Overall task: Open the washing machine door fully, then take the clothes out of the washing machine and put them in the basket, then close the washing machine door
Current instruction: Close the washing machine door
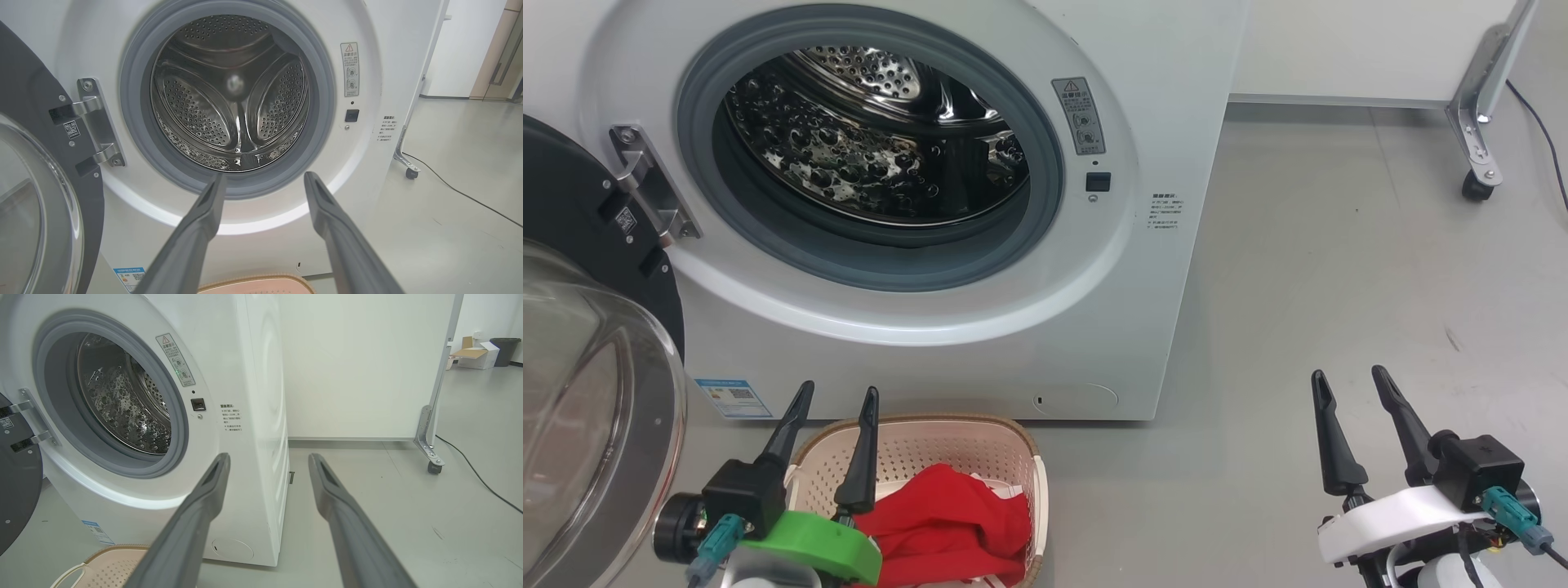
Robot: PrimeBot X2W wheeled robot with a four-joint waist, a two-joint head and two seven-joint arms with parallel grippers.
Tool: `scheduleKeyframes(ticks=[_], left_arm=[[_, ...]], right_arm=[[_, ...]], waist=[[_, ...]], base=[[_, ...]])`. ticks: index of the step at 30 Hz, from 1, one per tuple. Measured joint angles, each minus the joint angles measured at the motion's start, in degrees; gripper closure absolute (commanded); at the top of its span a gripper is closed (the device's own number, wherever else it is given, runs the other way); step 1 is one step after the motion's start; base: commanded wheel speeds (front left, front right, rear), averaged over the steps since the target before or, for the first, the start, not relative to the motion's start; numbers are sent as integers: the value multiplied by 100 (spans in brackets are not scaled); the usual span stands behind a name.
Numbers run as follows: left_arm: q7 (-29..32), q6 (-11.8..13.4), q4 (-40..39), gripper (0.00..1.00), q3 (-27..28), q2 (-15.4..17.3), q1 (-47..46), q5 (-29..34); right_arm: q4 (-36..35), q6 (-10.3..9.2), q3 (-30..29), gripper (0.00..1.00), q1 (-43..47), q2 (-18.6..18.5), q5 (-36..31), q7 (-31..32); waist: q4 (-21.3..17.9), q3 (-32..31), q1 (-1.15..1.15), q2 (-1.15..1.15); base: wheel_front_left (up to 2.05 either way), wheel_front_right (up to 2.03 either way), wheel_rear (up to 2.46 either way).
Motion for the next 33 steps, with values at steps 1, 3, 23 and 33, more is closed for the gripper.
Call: scheduleKeyframes(ticks=[1,3,23,33], left_arm=[[0,4,-12,0,-1,0,1,0],[0,8,-33,0,-2,0,4,0],[0,100,-130,0,-85,1,29,0],[0,110,-129,0,-127,1,34,-46]], right_arm=[[-3,0,0,0,0,0,0,0],[-10,0,0,0,0,0,0,-1],[-32,-1,8,0,0,-2,0,0],[-33,-1,19,0,0,-8,0,0]], waist=[[1,1,0,0],[3,3,0,0],[-2,33,0,0],[5,28,0,0]], base=[[0,0,0],[0,0,0],[0,0,0],[-2,2,0]])
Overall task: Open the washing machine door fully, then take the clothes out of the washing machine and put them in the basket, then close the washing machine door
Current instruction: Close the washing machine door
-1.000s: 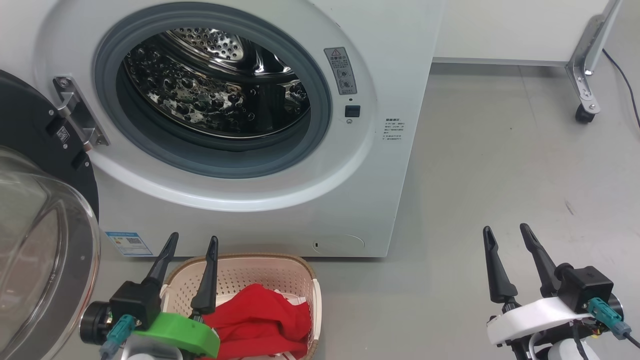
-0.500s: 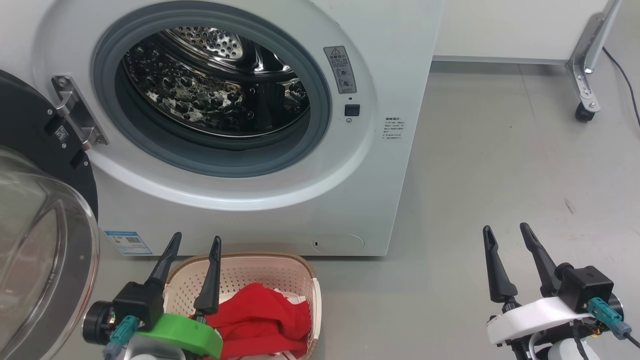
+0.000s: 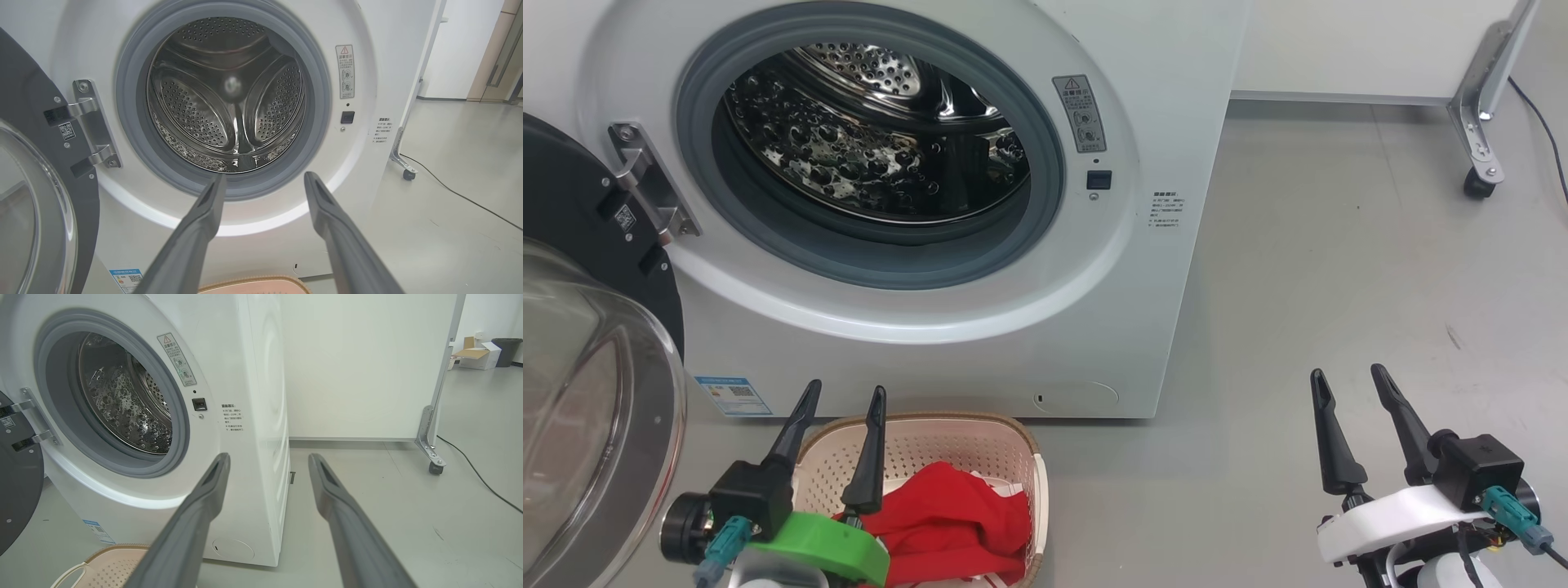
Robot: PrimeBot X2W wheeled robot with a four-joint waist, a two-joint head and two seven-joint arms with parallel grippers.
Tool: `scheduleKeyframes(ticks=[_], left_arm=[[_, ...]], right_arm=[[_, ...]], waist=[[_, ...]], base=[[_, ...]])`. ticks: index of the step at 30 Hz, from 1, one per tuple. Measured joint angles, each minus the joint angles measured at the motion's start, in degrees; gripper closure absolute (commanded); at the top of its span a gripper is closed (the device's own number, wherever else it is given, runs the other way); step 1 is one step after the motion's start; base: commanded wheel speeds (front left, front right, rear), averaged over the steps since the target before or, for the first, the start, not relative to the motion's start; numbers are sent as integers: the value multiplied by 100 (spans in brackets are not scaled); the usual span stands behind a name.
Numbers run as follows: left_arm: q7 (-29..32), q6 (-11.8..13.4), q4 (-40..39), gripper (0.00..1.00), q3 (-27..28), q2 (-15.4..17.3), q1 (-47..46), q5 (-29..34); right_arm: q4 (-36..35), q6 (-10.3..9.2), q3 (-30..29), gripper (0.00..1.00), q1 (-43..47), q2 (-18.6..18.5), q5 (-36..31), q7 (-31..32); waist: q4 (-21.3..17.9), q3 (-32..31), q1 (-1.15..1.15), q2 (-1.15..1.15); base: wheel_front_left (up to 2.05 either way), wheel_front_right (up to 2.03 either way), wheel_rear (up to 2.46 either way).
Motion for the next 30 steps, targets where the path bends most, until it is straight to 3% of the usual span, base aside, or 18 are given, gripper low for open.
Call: scheduleKeyframes(ticks=[15,30], left_arm=[[0,47,-7,0,-2,1,30,-98],[0,69,-7,0,-12,1,57,-88]], right_arm=[[1,0,21,0,0,-5,0,0],[1,0,48,0,0,-5,0,1]], waist=[[17,-33,0,0],[23,-40,0,0]], base=[[-43,43,0],[-105,105,0]])
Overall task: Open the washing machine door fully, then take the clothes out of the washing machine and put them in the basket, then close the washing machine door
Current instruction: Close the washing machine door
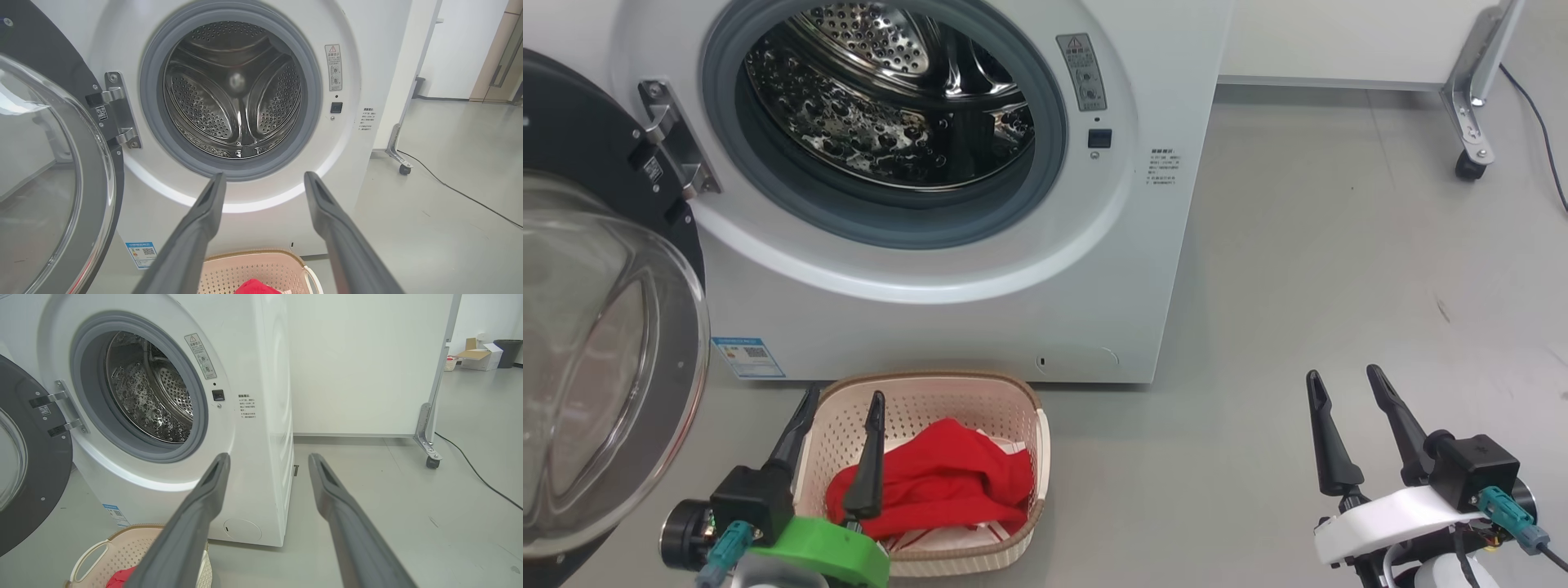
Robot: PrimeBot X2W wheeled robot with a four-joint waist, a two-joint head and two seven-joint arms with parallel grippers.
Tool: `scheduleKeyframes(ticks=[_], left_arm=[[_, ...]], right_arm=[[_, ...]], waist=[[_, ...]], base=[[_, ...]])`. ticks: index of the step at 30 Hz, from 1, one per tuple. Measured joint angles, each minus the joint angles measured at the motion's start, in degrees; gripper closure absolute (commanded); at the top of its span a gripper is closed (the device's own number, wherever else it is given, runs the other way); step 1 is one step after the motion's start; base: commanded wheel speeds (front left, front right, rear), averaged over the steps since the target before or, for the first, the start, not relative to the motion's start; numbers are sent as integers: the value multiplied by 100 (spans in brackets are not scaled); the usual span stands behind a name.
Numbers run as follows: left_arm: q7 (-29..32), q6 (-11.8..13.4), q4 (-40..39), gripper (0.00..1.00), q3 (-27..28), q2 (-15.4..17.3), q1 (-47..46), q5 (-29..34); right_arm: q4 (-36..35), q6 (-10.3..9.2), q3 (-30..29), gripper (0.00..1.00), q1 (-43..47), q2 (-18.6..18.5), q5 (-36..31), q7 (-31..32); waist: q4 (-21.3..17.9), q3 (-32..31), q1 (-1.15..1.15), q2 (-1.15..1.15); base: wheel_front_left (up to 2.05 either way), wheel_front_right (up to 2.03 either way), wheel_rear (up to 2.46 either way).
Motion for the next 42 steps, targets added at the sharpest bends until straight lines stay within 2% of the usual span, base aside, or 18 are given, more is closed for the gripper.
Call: scheduleKeyframes(ticks=[20,42], left_arm=[[0,22,4,0,-37,1,3,136],[0,30,5,0,-78,1,9,151]], right_arm=[[12,0,57,0,1,0,0,0],[20,0,80,0,1,-12,0,7]], waist=[[19,-35,0,0],[57,-62,0,0]], base=[[-92,92,0],[-12,12,0]])
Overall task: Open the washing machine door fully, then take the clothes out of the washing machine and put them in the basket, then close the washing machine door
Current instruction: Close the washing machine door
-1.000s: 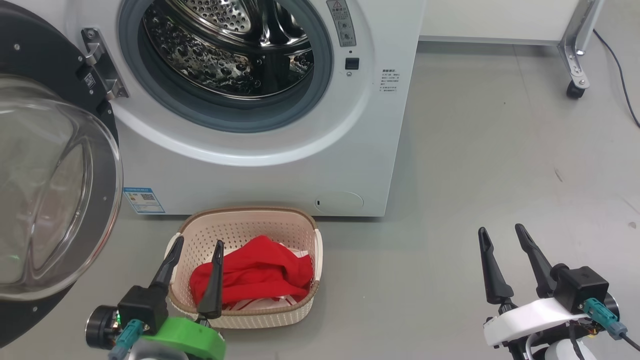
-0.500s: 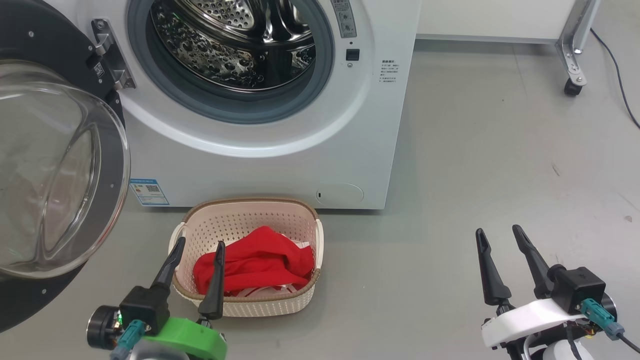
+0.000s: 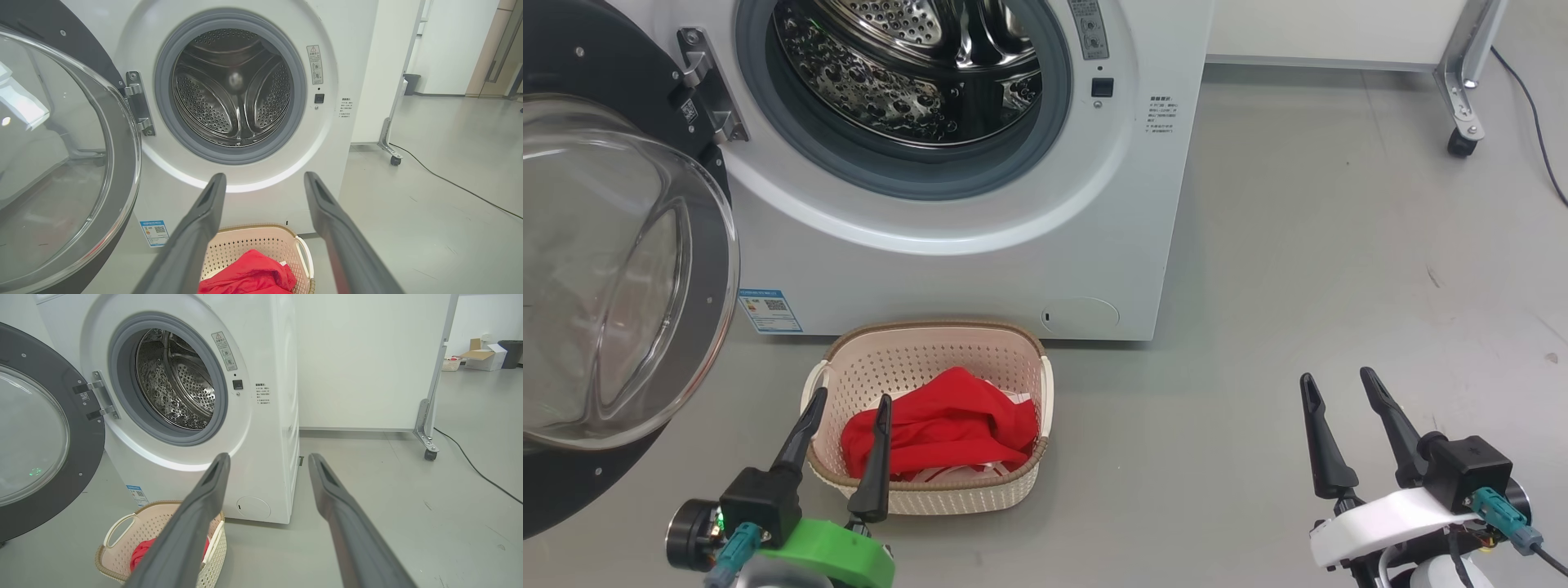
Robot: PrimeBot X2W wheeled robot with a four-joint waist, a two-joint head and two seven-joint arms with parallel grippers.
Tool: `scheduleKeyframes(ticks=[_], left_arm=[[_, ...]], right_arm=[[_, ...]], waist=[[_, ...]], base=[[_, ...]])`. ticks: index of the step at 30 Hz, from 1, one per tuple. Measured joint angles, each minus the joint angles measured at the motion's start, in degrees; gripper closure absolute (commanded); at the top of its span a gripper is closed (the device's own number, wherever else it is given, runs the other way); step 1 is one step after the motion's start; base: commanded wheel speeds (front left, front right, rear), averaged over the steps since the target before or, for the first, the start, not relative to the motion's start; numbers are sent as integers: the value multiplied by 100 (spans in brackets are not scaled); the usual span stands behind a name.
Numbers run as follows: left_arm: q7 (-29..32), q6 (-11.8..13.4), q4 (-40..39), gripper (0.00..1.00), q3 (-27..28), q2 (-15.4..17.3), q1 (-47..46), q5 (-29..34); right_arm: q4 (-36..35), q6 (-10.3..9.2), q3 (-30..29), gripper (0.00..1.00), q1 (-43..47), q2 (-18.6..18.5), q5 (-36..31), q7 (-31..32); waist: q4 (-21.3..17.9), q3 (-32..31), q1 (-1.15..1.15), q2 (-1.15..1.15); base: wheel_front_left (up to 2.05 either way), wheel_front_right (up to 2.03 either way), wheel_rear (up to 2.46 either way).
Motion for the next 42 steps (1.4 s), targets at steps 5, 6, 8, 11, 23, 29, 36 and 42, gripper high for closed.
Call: scheduleKeyframes(ticks=[5,6,8,11,23,29,36,42], left_arm=[[0,25,-2,0,1,0,1,0],[0,25,-2,0,1,0,1,0],[0,25,-2,0,2,0,1,0],[0,26,-3,0,2,0,1,0],[0,26,-3,0,4,0,1,0],[0,26,-3,0,2,0,1,26],[0,26,-4,0,2,0,1,35],[0,26,-4,0,1,0,1,36]], right_arm=[[0,0,2,0,0,0,0,0],[0,0,3,0,0,0,1,0],[0,0,5,0,0,0,1,0],[0,-1,10,0,0,1,1,0],[1,-2,15,0,0,1,1,0],[3,-2,18,0,0,1,1,0],[19,-2,19,0,0,1,2,0],[21,-2,19,0,0,1,2,0]], waist=[[5,0,0,0],[6,1,0,0],[5,5,0,0],[3,12,0,0],[-14,18,0,0],[-15,9,0,0],[-5,-18,0,0],[6,-45,0,0]], base=[[0,0,0],[0,0,0],[0,0,0],[0,0,0],[0,0,0],[0,0,0],[0,0,0],[0,0,0]])
